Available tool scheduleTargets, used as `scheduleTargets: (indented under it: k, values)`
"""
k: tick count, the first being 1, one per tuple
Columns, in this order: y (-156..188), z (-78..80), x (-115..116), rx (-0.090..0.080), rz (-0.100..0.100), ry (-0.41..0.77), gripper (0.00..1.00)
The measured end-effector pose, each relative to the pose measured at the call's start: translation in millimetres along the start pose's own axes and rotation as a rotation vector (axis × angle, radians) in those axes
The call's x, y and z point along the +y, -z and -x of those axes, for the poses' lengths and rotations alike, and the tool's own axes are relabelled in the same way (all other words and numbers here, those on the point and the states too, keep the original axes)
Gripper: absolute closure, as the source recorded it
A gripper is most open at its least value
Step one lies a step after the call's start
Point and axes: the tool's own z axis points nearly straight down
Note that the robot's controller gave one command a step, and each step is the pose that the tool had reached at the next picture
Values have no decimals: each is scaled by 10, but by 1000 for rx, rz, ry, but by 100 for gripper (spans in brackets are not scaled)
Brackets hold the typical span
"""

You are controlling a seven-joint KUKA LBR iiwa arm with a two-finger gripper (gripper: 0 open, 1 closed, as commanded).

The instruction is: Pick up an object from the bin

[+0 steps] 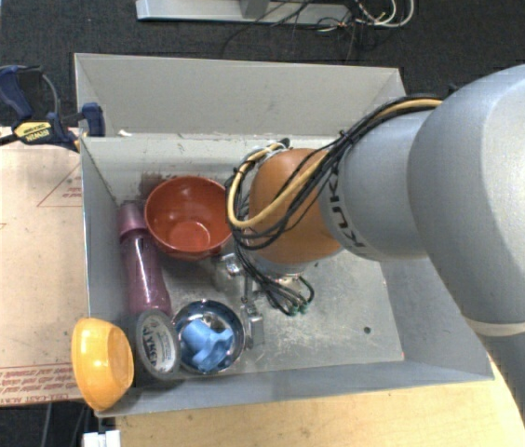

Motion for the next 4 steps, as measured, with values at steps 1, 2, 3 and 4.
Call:
scheduleTargets:
  k: [1,2,3,4]
  values:
    - [787,-261,194,-9,2,184,0]
    - [111,-240,865,1,3,81,0]
    - [307,-312,591,-11,1,251,100]
    - [307,-312,591,-11,1,251,100]
